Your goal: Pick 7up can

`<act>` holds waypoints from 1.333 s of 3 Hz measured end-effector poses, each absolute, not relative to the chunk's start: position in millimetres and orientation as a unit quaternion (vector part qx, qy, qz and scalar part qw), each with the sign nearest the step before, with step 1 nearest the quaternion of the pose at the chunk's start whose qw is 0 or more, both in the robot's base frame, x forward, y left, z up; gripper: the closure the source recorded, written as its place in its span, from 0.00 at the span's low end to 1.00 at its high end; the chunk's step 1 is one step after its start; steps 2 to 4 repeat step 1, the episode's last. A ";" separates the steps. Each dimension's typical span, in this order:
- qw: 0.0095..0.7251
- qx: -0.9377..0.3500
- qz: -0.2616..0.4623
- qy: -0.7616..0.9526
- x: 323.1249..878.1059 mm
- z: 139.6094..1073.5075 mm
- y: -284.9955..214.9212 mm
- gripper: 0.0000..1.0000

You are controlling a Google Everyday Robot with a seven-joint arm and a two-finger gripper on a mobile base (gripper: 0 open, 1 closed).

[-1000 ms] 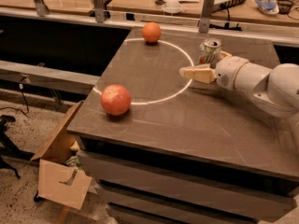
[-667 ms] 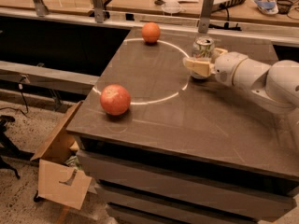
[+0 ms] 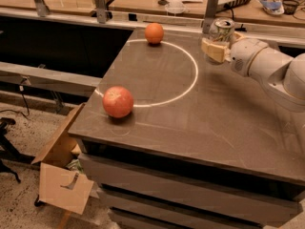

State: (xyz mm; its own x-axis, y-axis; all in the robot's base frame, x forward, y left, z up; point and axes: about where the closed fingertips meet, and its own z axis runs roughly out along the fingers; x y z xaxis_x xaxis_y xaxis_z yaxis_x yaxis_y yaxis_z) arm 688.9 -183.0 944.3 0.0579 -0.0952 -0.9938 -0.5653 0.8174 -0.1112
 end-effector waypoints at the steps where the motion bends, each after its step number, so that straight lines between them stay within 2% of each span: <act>1: 0.685 -0.250 0.173 0.663 688.4 946.5 -180.5 1.00; 4: 0.685 -0.250 0.173 0.663 688.4 946.5 -180.5 1.00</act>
Offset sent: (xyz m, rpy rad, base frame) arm 0.0000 0.0000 0.0000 0.0000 0.0000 0.0000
